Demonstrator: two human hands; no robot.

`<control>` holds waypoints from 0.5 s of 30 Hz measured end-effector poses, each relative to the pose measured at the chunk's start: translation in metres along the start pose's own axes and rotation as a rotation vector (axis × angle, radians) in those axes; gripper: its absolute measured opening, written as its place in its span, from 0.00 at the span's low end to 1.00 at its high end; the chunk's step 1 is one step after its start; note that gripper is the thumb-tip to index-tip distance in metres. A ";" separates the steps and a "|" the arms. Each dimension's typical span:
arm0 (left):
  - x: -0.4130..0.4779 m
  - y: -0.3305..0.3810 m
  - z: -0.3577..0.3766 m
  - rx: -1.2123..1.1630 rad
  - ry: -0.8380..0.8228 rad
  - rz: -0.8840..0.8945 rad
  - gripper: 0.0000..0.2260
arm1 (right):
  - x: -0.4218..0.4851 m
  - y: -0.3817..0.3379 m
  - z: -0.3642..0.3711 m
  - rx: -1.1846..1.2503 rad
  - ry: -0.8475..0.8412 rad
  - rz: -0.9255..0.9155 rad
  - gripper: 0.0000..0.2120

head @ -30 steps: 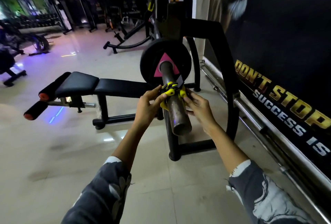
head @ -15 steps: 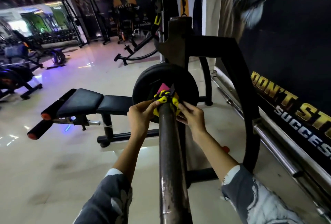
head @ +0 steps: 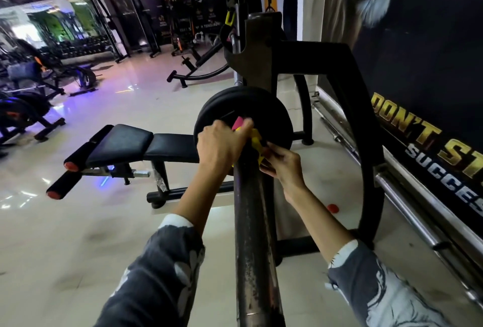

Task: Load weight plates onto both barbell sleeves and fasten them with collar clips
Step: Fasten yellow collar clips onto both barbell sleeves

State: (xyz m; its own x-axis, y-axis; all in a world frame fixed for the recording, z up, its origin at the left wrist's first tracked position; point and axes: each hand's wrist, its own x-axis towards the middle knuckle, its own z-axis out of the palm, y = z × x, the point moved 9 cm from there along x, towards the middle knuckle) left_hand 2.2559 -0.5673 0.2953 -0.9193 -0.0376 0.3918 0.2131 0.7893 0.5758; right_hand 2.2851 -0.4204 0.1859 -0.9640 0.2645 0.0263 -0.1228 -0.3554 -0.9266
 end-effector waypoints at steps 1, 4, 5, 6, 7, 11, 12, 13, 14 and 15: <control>0.003 -0.010 -0.003 -0.059 0.011 -0.061 0.26 | 0.000 -0.002 0.002 -0.009 -0.010 -0.008 0.16; 0.002 -0.041 0.003 -0.419 -0.108 -0.261 0.18 | -0.004 -0.016 0.002 -0.199 0.028 -0.133 0.20; -0.002 -0.047 0.010 -0.542 -0.181 -0.322 0.17 | -0.008 -0.030 0.002 -0.373 0.075 -0.250 0.23; -0.007 -0.051 0.016 -0.632 -0.247 -0.374 0.18 | -0.011 -0.047 0.003 -0.551 0.112 -0.387 0.27; -0.012 -0.053 0.022 -0.695 -0.308 -0.416 0.18 | -0.012 -0.064 0.010 -0.706 0.117 -0.523 0.32; -0.020 -0.055 0.038 -0.811 -0.461 -0.483 0.24 | 0.008 -0.086 0.042 -1.145 -0.154 -0.614 0.44; -0.020 -0.057 0.039 -0.817 -0.467 -0.484 0.23 | 0.011 -0.085 0.044 -1.160 -0.211 -0.594 0.46; -0.021 -0.059 0.040 -0.832 -0.469 -0.491 0.22 | 0.013 -0.083 0.045 -1.140 -0.238 -0.585 0.47; -0.021 -0.063 0.042 -0.854 -0.468 -0.511 0.20 | 0.013 -0.083 0.043 -1.101 -0.238 -0.585 0.47; -0.021 -0.066 0.043 -0.883 -0.470 -0.539 0.20 | 0.013 -0.083 0.042 -1.064 -0.226 -0.594 0.47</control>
State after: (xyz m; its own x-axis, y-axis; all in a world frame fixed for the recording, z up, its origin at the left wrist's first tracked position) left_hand 2.2470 -0.5920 0.2178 -0.9552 0.1392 -0.2612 -0.2602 0.0253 0.9652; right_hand 2.2730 -0.4247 0.2790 -0.8563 -0.0625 0.5127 -0.4042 0.6990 -0.5899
